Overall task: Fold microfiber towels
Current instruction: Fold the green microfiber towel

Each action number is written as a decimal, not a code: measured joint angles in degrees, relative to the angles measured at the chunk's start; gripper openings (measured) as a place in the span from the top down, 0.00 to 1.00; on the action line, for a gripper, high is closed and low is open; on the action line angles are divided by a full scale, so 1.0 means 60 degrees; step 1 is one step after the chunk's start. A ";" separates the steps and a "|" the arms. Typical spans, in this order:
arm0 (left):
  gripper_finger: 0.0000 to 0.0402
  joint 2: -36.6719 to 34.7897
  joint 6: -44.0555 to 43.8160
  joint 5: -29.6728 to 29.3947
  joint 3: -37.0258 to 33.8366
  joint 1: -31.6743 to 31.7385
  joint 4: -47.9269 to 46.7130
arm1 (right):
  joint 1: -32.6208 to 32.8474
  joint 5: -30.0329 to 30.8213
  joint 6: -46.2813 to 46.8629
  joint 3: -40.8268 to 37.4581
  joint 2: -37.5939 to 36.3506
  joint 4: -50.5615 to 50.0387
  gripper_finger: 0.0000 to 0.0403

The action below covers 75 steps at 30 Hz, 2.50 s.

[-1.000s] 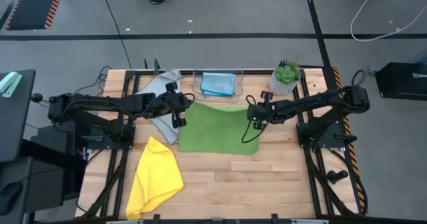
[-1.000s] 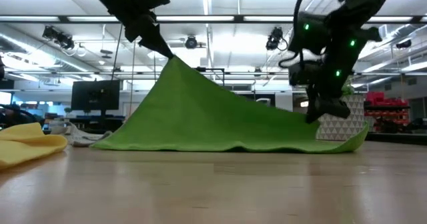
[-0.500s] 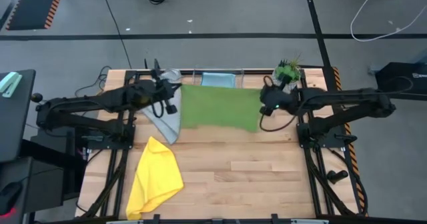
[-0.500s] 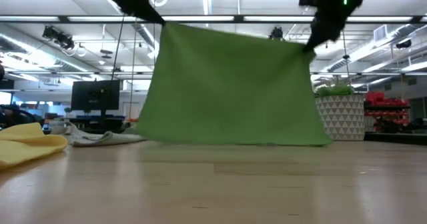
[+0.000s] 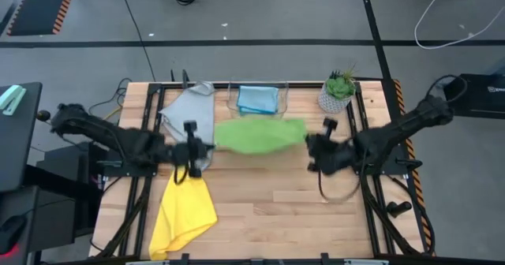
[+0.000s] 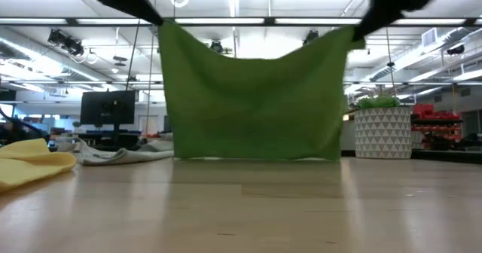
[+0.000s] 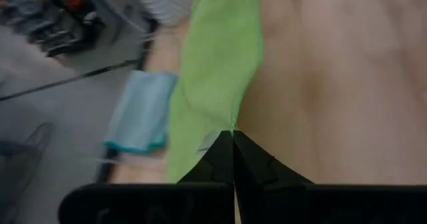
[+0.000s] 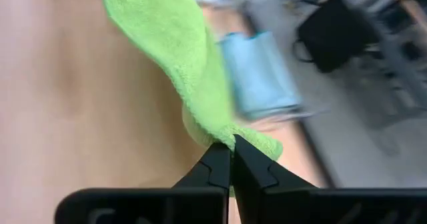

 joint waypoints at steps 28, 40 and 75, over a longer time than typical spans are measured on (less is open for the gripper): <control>0.99 0.4427 -0.6654 -0.1367 0.0004 -0.2137 0.0404 | 0.2515 -0.3036 0.5675 -0.0300 0.2616 -0.0316 0.97; 0.96 0.5018 -0.6653 -0.1214 0.0015 -0.0485 0.0146 | 0.0023 -0.3933 0.4631 -0.0307 0.2959 -0.0408 0.95; 0.95 0.3488 -0.2298 0.5644 -0.2369 0.3065 0.5058 | -0.1989 -0.6216 0.4668 -0.3714 -0.1950 0.1385 0.52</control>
